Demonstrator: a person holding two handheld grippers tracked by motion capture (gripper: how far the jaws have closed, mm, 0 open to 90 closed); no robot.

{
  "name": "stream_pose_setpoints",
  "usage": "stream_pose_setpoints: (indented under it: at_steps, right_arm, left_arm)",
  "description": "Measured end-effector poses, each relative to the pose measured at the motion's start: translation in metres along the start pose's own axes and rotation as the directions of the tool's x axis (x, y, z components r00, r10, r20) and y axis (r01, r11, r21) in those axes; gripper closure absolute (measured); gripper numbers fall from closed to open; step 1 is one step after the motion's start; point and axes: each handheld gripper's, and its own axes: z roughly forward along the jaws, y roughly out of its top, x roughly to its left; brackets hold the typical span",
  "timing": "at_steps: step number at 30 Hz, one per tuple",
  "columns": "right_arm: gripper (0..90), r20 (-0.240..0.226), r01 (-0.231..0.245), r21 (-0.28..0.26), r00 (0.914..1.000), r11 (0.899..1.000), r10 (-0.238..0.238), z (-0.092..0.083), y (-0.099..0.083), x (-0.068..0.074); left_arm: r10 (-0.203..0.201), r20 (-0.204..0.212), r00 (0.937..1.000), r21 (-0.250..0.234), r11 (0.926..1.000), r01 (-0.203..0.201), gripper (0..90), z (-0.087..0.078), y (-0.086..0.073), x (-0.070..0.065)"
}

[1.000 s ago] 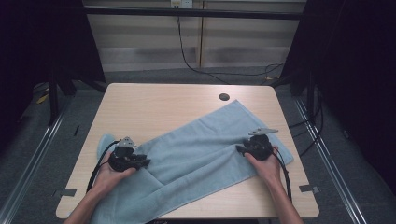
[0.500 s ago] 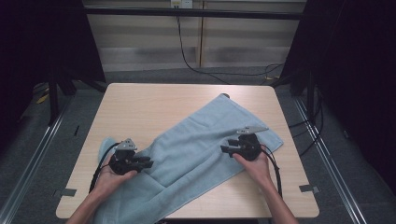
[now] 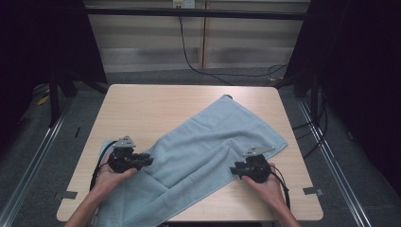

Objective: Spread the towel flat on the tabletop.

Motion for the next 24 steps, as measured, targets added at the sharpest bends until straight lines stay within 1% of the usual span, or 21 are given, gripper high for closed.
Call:
stream_pose_setpoints:
  at_steps: [2, 4, 5, 6, 7, 8, 9, 10, 11, 12, 13, 14, 15, 16, 18, 19, 20, 21, 22, 23, 24]
  right_arm:
    - [67.4, 0.037, -0.008, -0.005, 0.9993, 1.000, 0.008, -0.005, -0.003, -0.012]
    - [67.4, 0.058, -0.036, -0.009, 0.9976, 0.999, 0.036, -0.011, -0.007, -0.025]
    - [67.4, 0.086, -0.029, -0.009, 0.9959, 1.000, 0.030, -0.013, -0.008, -0.032]
    - [67.3, 0.125, -0.054, -0.013, 0.9907, 0.998, 0.055, -0.019, -0.011, -0.046]
    - [67.3, 0.125, -0.054, -0.013, 0.9907, 0.998, 0.055, -0.019, -0.011, -0.046]
    - [67.2, 0.139, -0.063, -0.020, 0.9881, 0.998, 0.066, -0.021, -0.013, -0.053]
    - [67.1, 0.162, -0.074, -0.021, 0.9839, 0.997, 0.076, -0.024, -0.014, -0.059]
    - [66.7, 0.199, -0.089, -0.035, 0.9754, 0.995, 0.094, -0.027, -0.016, -0.071]
    - [66.7, 0.199, -0.089, -0.035, 0.9754, 0.995, 0.094, -0.027, -0.016, -0.071]
    - [65.6, 0.214, -0.109, -0.035, 0.9701, 0.993, 0.114, -0.028, -0.017, -0.075]
    - [62.1, 0.221, -0.129, -0.041, 0.9658, 0.991, 0.135, -0.029, -0.016, -0.078]
    - [58.8, 0.228, -0.136, -0.044, 0.9631, 0.990, 0.143, -0.028, -0.016, -0.079]
    - [57.5, 0.220, -0.137, -0.049, 0.9647, 0.989, 0.145, -0.028, -0.014, -0.077]
    - [57.8, 0.202, -0.127, -0.060, 0.9697, 0.990, 0.137, -0.028, -0.013, -0.072]
    - [56.7, 0.158, -0.103, -0.081, 0.9807, 0.991, 0.115, -0.028, -0.006, -0.056]
    - [55.9, 0.131, -0.081, -0.095, 0.9870, 0.992, 0.093, -0.028, -0.002, -0.045]
    - [54.4, 0.075, -0.042, -0.104, 0.9959, 0.994, 0.050, -0.026, 0.007, -0.023]
    - [54.4, 0.075, -0.042, -0.104, 0.9959, 0.994, 0.050, -0.026, 0.007, -0.023]
    - [53.7, 0.044, -0.022, -0.105, 0.9987, 0.994, 0.026, -0.023, 0.011, -0.012]
    - [53.5, 0.020, -0.001, -0.103, 0.9998, 0.995, 0.003, -0.019, 0.015, -0.003]
    - [53.5, 0.005, 0.010, -0.094, 0.9999, 0.996, -0.010, -0.015, 0.017, 0.006]
  left_arm:
    - [-0.009, 0.004, 1.0000, -0.012, 0.9999, 0.009, 70.3, -0.003, 0.000, 0.001]
    - [-0.012, 0.003, 0.9999, -0.024, 0.9996, 0.012, 70.1, -0.005, 0.000, 0.001]
    - [-0.012, 0.005, 0.9999, -0.025, 0.9996, 0.012, 70.1, -0.006, 0.000, 0.001]
    - [-0.015, 0.005, 0.9999, -0.026, 0.9996, 0.015, 70.0, -0.006, 0.000, 0.002]
    - [-0.015, 0.003, 0.9999, -0.028, 0.9995, 0.015, 70.0, -0.006, 0.001, 0.002]
    - [-0.014, 0.005, 0.9999, -0.027, 0.9995, 0.014, 70.0, -0.007, 0.001, 0.002]
    - [-0.016, 0.008, 0.9998, -0.027, 0.9995, 0.016, 69.8, -0.006, 0.001, 0.003]
    - [-0.017, 0.004, 0.9999, -0.029, 0.9994, 0.017, 69.9, -0.006, 0.001, 0.003]
    - [-0.020, 0.006, 0.9998, -0.028, 0.9994, 0.020, 69.9, -0.006, 0.001, 0.004]
    - [-0.017, 0.007, 0.9998, -0.023, 0.9996, 0.017, 70.1, -0.004, 0.001, 0.004]
    - [-0.015, 0.008, 0.9999, -0.019, 0.9997, 0.015, 70.3, -0.002, 0.001, 0.004]
    - [-0.002, 0.011, 0.9999, -0.009, 1.0000, 0.003, 71.2, 0.000, 0.000, 0.004]
    - [0.003, 0.013, 0.9999, 0.000, 1.0000, -0.003, 71.7, 0.003, 0.000, 0.003]
    - [0.008, 0.008, 0.9999, 0.013, 0.9999, -0.008, 73.4, 0.006, 0.000, 0.004]
    - [0.004, 0.002, 1.0000, 0.030, 0.9995, -0.004, 74.6, 0.012, -0.002, 0.006]
    - [0.005, 0.004, 1.0000, 0.043, 0.9991, -0.005, 75.6, 0.015, -0.003, 0.007]
    - [0.020, 0.007, 0.9998, 0.072, 0.9972, -0.020, 77.8, 0.019, -0.006, 0.004]
    - [0.020, 0.007, 0.9998, 0.072, 0.9972, -0.020, 80.0, 0.019, -0.006, 0.004]
    - [0.032, 0.018, 0.9993, 0.080, 0.9962, -0.033, 80.0, 0.018, -0.006, 0.002]
    - [0.033, 0.017, 0.9993, 0.093, 0.9951, -0.035, 83.6, 0.017, -0.007, -0.001]
    - [0.040, 0.015, 0.9991, 0.105, 0.9937, -0.041, 86.2, 0.014, -0.008, -0.004]
